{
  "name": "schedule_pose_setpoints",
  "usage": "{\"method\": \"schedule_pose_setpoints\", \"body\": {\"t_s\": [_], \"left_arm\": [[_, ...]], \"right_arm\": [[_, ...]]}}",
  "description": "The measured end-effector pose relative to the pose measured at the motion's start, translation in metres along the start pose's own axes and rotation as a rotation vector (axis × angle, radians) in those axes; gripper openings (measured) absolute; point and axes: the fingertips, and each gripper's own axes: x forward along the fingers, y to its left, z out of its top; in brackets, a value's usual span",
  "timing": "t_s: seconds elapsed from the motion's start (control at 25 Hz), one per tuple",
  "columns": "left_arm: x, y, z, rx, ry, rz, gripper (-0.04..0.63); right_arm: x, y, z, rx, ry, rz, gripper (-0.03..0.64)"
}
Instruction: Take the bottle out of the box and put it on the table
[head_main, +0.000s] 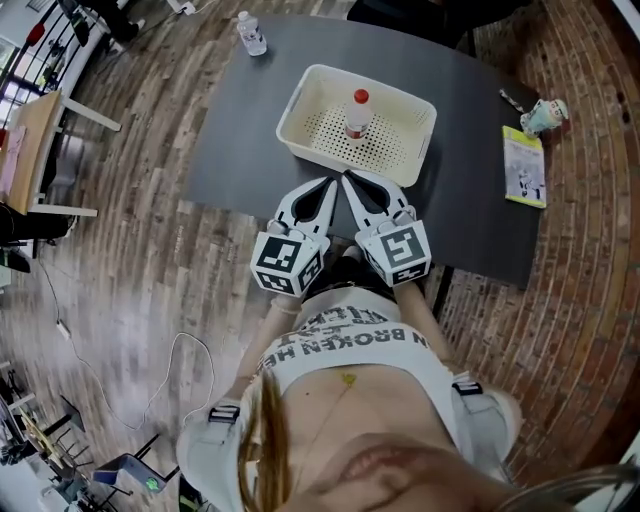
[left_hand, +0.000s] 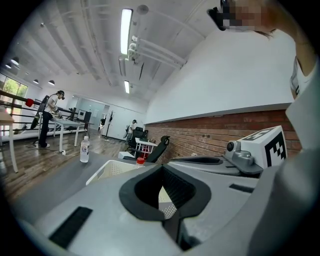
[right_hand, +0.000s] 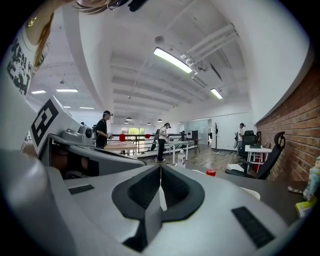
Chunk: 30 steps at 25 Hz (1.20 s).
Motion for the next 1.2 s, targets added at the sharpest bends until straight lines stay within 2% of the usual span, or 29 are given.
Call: {"method": "schedule_pose_setpoints", "body": {"t_s": [0.24, 0.44, 1.0, 1.2], "left_arm": [[0.008, 0.006, -0.006, -0.013, 0.012, 0.038, 0.005], [0.016, 0.016, 0.001, -0.010, 0.022, 0.021, 0.005], [0.078, 0.055, 0.032, 0.053, 0.060, -0.236, 0.005], [0.090, 0.074, 0.032, 0.056, 0.091, -0.305, 0.005]], "right_arm": [[0.006, -0.012, -0.005, 0.008, 0.003, 0.021, 0.009], [0.016, -0.019, -0.002, 0.020, 0.006, -0.001, 0.009], [0.062, -0.064, 0.013, 0.048, 0.012, -0.250, 0.009], [0.084, -0.070, 0.013, 0.061, 0.031, -0.304, 0.009]]}}
